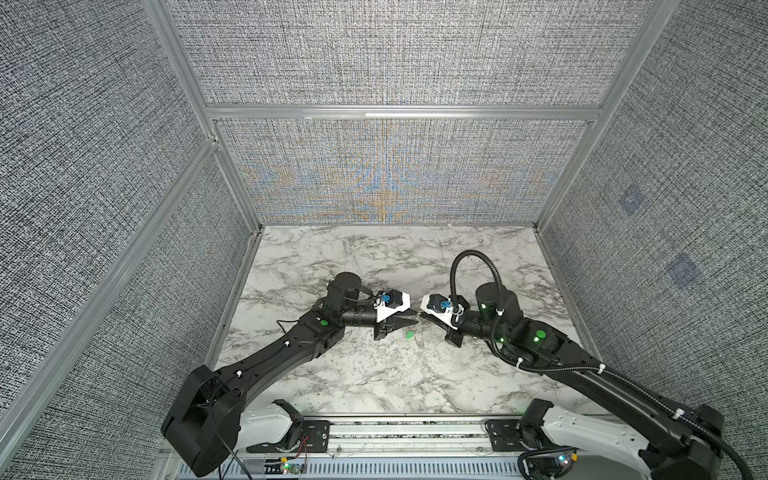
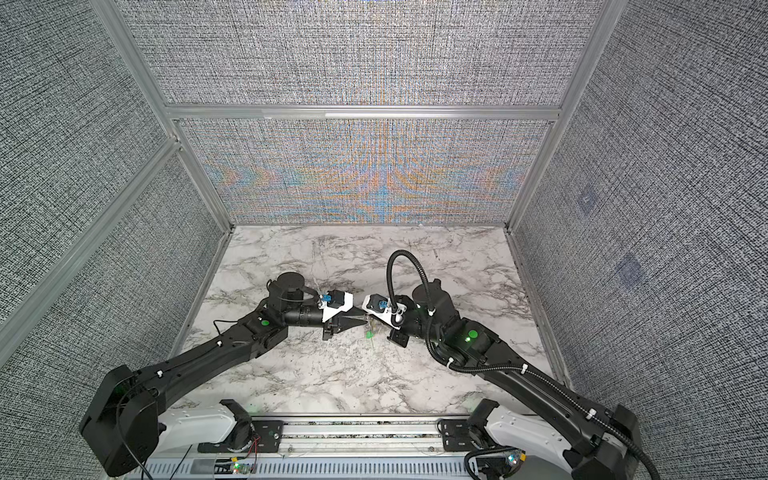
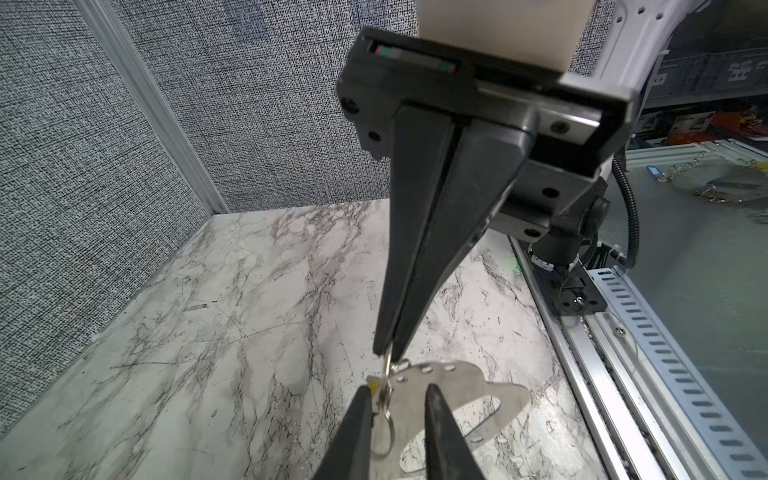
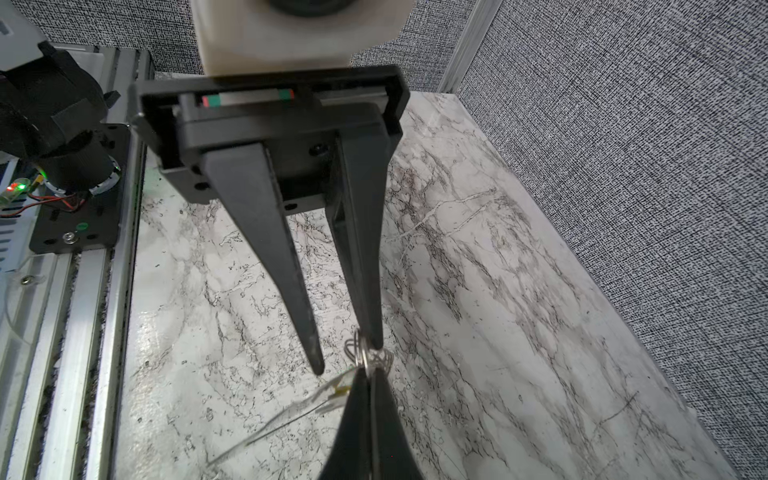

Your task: Remove the keys from the keyring

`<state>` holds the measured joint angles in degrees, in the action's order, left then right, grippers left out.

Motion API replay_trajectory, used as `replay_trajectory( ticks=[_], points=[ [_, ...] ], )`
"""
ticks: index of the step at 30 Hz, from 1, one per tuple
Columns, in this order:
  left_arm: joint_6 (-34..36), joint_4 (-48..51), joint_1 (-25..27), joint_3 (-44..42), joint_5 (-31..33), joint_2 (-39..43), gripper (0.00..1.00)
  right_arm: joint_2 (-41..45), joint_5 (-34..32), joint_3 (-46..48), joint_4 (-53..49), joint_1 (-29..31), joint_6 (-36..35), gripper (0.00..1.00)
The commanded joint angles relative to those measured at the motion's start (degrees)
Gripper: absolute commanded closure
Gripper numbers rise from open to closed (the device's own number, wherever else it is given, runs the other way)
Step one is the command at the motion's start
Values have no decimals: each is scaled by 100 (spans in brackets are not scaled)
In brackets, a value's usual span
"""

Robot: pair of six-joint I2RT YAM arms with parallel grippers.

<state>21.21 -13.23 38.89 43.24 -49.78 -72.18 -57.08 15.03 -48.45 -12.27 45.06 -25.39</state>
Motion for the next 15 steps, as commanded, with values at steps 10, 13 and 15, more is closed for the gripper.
replay_trajectory(
  ticks=[10, 13, 15],
  points=[
    [116, 81, 15, 126, -162, -71, 95, 61, 113, 96, 374, 3, 60, 100],
    [332, 300, 13, 187, -126, -46, 98, 147, -34, 134, 310, 6, 54, 94],
    [585, 565, 13, 266, -73, -40, 98, 231, -198, 150, 219, 4, -3, 87]
  ],
)
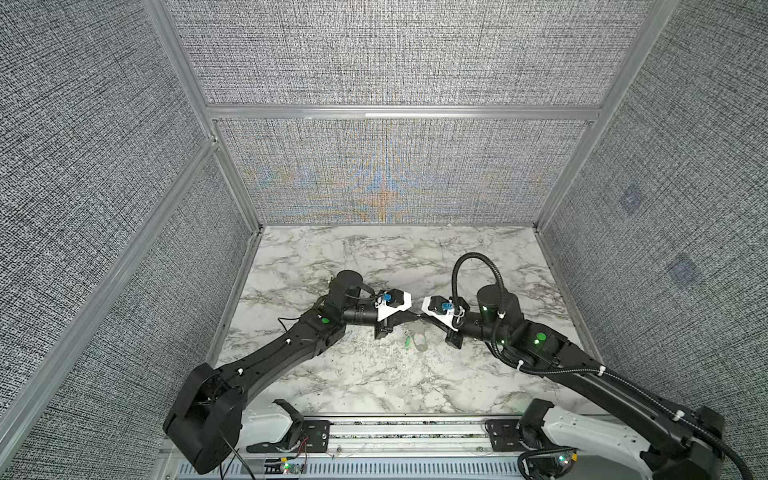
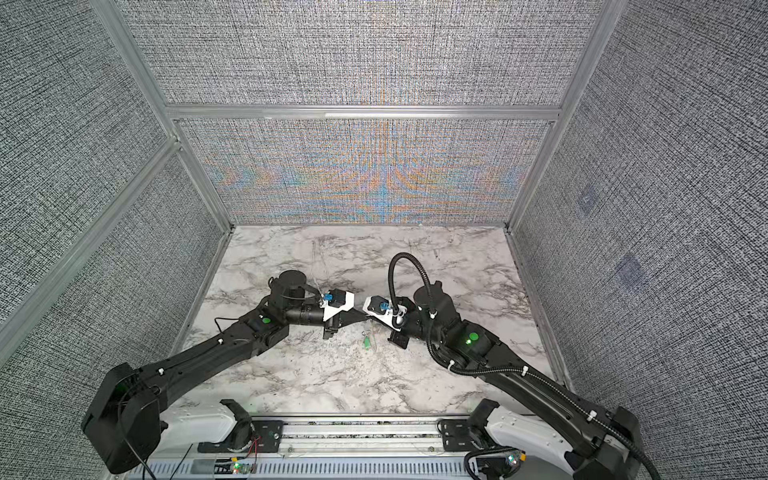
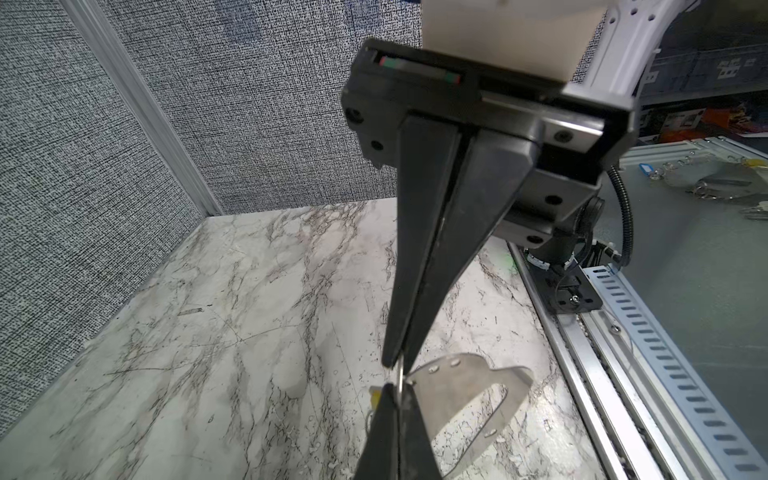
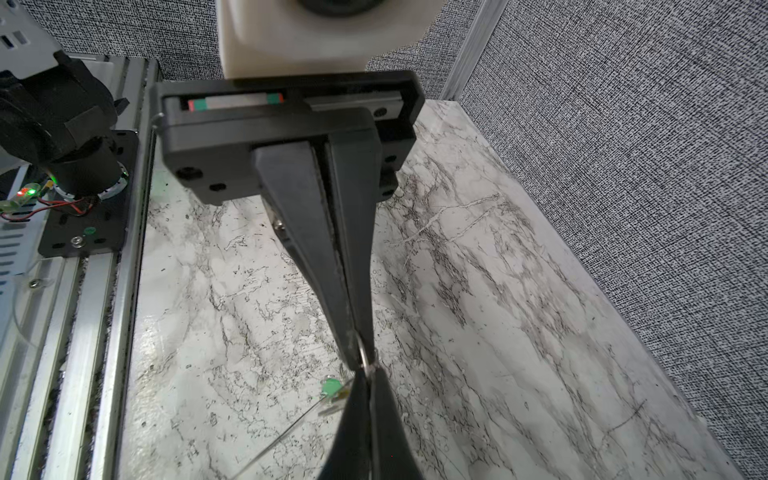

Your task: Remove the keys from the keyring

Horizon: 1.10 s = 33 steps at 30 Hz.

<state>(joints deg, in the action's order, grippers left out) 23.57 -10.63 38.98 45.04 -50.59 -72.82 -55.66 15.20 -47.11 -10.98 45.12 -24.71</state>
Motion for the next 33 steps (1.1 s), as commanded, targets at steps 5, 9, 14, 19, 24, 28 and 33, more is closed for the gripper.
replay_trajectory(
  ticks=[5, 9, 14, 19, 24, 28, 33],
  points=[
    [907, 824, 4, 322, 32, -34, 100, 337, -550, 4, -288, -3, -255, 75],
    [1217, 979, 4, 435, -21, -60, 100, 396, -700, -50, -596, -4, -367, 74],
    [1844, 1446, 4, 655, -54, -117, 100, 388, -636, -33, -759, 6, -314, 73],
    [2358, 1788, 37, 805, 55, -116, 100, 364, -487, 145, -373, 71, -143, 74],
    [2867, 1850, 92, 762, 280, -12, 100, 365, -714, 381, -17, 183, -194, 74],
    [3293, 1933, 135, 765, 478, 36, 100, 507, -919, 670, 308, 216, -219, 74],
    [3704, 1925, 262, 737, 737, 123, 100, 603, -1088, 872, 544, 245, -186, 75]
  ],
)
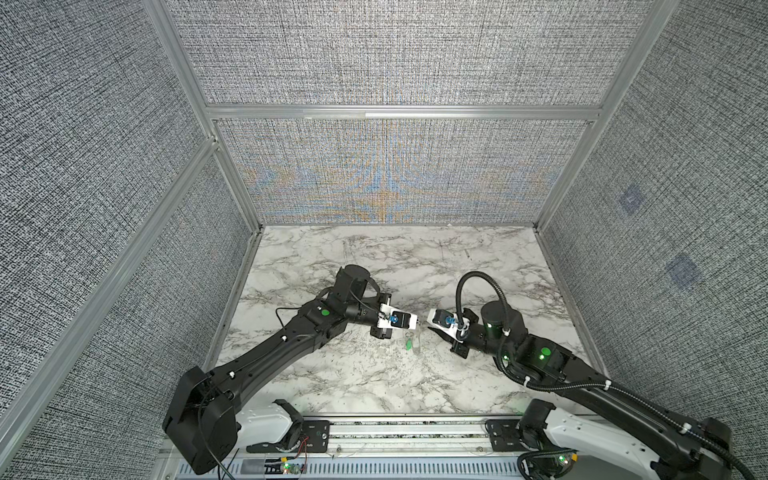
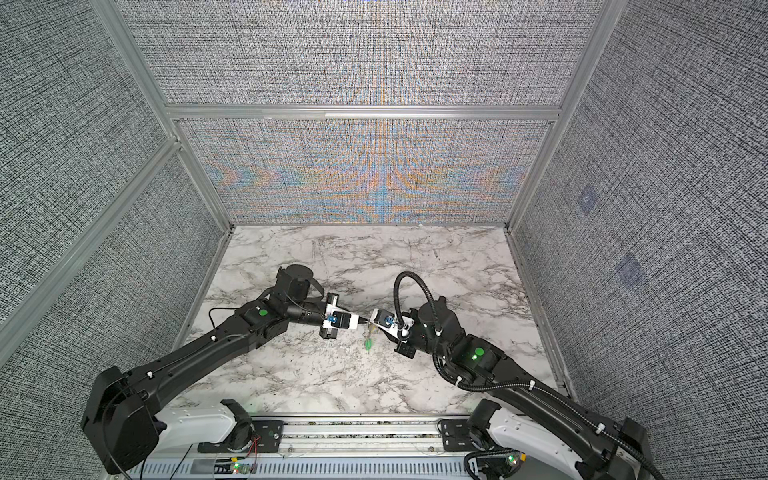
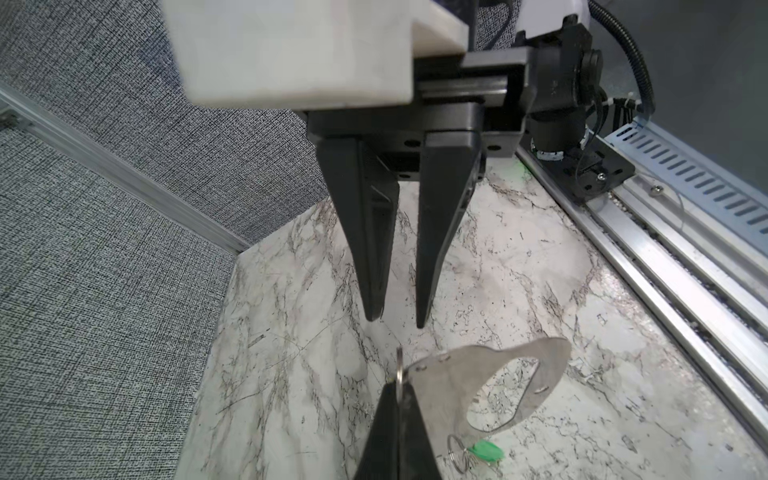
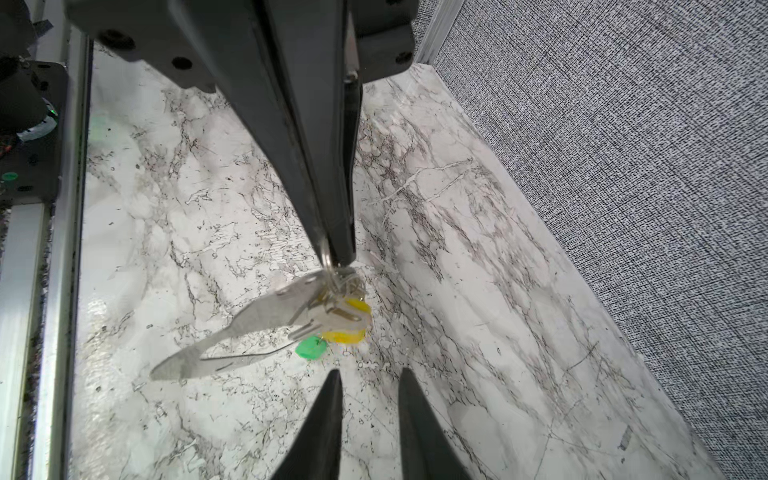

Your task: Remove the keys from the keyring

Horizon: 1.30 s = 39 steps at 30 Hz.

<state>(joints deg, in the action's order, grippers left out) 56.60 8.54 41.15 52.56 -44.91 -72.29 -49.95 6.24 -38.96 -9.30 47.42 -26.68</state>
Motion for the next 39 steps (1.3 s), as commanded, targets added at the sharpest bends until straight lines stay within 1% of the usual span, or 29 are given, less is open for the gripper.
replay_trajectory(
  ticks=[1, 4, 12, 18, 20, 25, 32, 39],
  points=[
    [461, -48, 67, -51, 245, 108, 100, 48, -256, 98, 430, 25, 13, 75],
    [601, -225, 95, -155, 349, 216, 100, 61, -332, 197, 579, 40, -9, 75],
    [1007, -300, 186, -187, 507, 273, 100, 13, -326, 216, 693, 39, -47, 76],
    [1026, -309, 201, -201, 494, 229, 100, -70, -230, 187, 820, 48, -24, 79],
    [970, -377, 201, -227, 470, 247, 100, -89, -189, 178, 865, 56, -5, 80],
    [542, -837, 201, -457, 483, 357, 100, -129, -53, 53, 800, 116, 38, 82],
    [321, -860, 200, -465, 452, 356, 100, -111, 79, -23, 636, 186, 71, 84],
    [195, -692, 198, -379, 368, 293, 100, 13, -46, -63, 428, 222, -43, 84]
  ],
)
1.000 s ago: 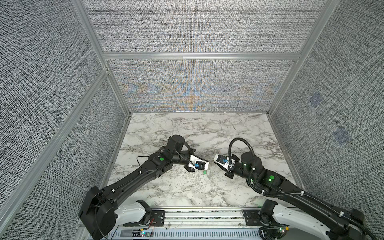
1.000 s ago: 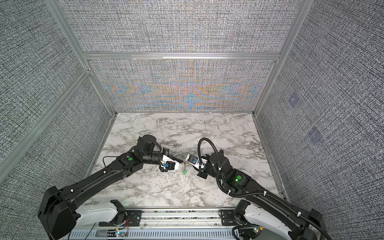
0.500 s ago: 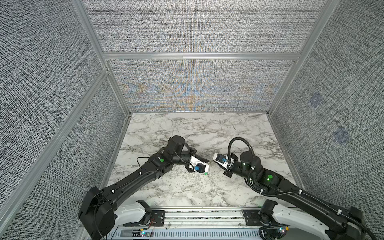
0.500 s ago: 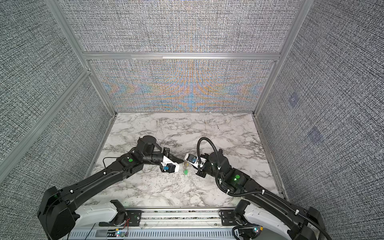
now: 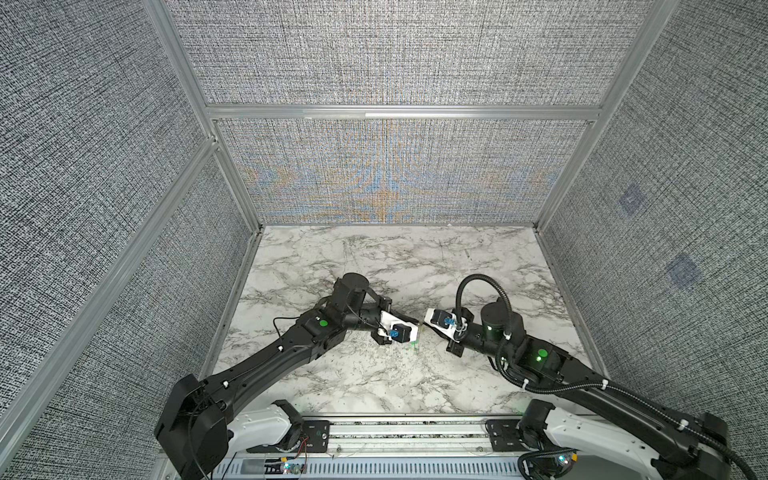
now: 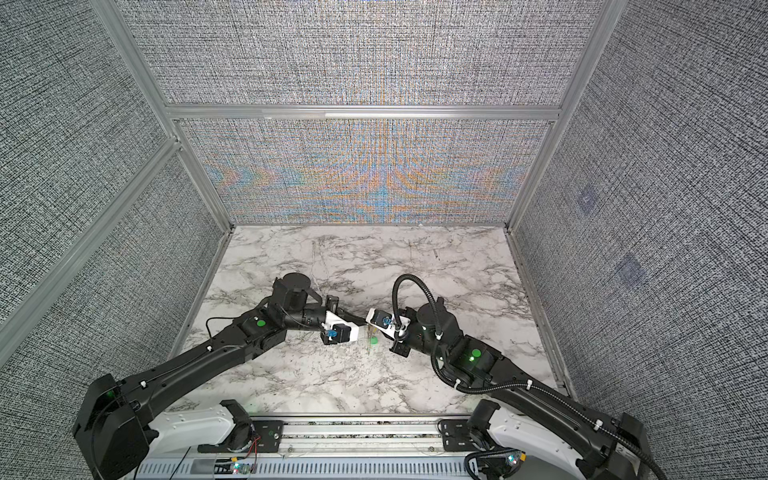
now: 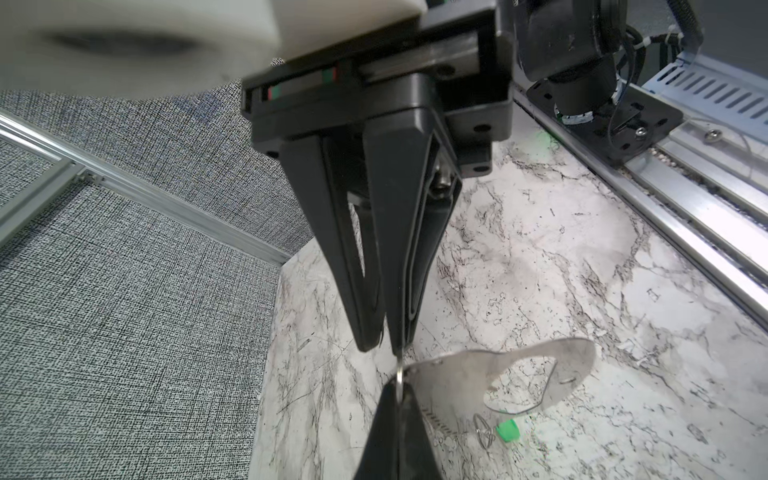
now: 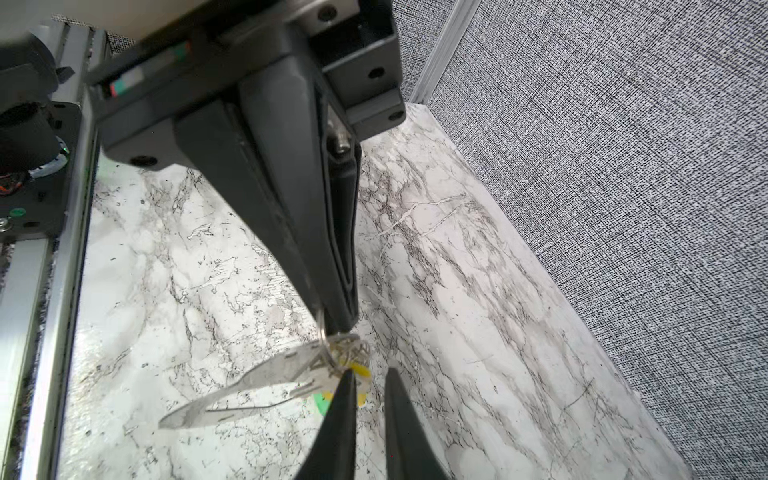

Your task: Remove the keys from the keyring

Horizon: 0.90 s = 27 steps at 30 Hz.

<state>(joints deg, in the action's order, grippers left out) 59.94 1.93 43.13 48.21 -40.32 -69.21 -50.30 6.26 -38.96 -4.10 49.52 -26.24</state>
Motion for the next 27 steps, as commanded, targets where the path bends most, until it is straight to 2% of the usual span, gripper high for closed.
replay_trajectory(
  ticks=[1, 16, 27],
  points=[
    [-147, -14, -2, 70, -97, -22, 100, 54, -55, -82, -120, 14, -99, 85],
    [-272, 247, -1, 236, -178, -174, 100, 99, -45, -111, -293, 137, -265, 86],
    [-290, 408, 1, 326, -304, -233, 100, -56, -168, -103, 31, 162, -347, 87]
  ],
)
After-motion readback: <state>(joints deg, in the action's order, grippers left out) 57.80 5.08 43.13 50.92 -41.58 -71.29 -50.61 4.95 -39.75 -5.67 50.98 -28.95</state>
